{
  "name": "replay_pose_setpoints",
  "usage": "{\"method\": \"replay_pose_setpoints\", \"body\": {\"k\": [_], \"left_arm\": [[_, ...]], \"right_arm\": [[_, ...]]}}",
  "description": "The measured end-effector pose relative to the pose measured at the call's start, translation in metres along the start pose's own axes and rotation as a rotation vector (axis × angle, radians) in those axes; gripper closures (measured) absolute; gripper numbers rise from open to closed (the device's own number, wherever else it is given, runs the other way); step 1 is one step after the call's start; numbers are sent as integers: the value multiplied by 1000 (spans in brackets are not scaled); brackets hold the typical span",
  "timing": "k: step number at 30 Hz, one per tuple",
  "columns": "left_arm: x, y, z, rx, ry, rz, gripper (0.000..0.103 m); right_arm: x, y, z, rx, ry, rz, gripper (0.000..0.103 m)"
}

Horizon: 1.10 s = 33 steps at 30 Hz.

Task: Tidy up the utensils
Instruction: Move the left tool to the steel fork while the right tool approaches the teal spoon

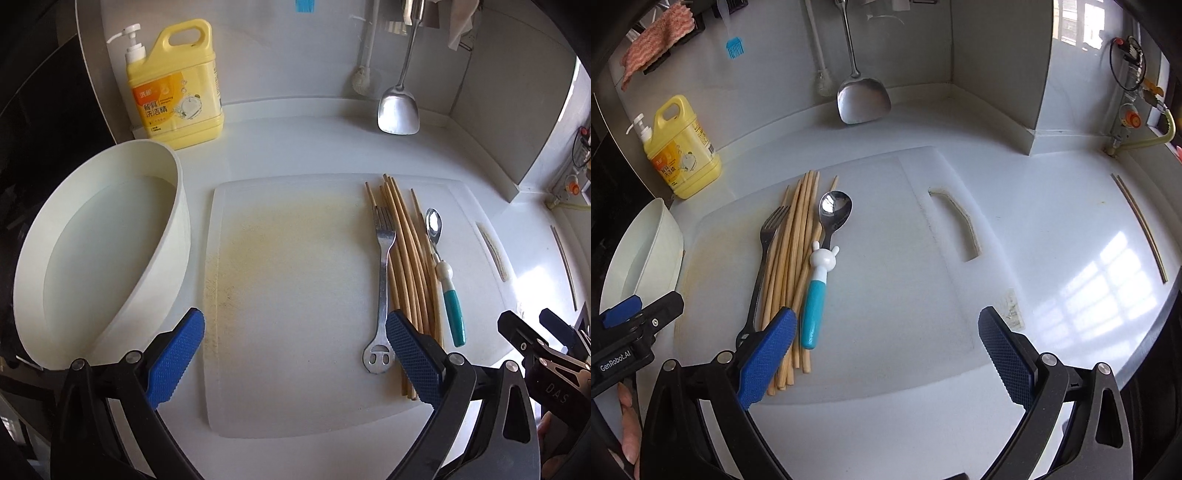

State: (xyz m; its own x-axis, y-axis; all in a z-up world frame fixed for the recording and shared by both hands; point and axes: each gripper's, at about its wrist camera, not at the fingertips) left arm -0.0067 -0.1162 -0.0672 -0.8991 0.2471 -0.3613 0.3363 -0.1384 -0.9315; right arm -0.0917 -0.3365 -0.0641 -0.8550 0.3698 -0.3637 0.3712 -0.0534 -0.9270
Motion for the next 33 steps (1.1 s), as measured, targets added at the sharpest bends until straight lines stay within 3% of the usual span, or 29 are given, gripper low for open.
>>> {"method": "replay_pose_setpoints", "body": {"k": [11,16,33], "left_arm": [[-5,27,4,-4,-42,55,6],[-5,37,8,12,-13,69,6],[-11,62,20,30,31,44,6]], "right_arm": [[-28,45,-11,-8,-77,33,9],[-33,53,-20,40,-105,61,9],[-39,73,-22,81,-148,66,9]]}}
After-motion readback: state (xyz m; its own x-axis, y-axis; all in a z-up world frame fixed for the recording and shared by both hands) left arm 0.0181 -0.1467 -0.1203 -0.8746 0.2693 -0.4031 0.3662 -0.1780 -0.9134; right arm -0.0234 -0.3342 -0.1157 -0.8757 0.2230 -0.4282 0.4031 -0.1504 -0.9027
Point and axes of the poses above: each gripper's, at about its wrist camera, not at the fingertips, and y roughly the way its jaws point, z to its right, x to its underside, and after that the axes turned 11 degrees about -z, right-handed
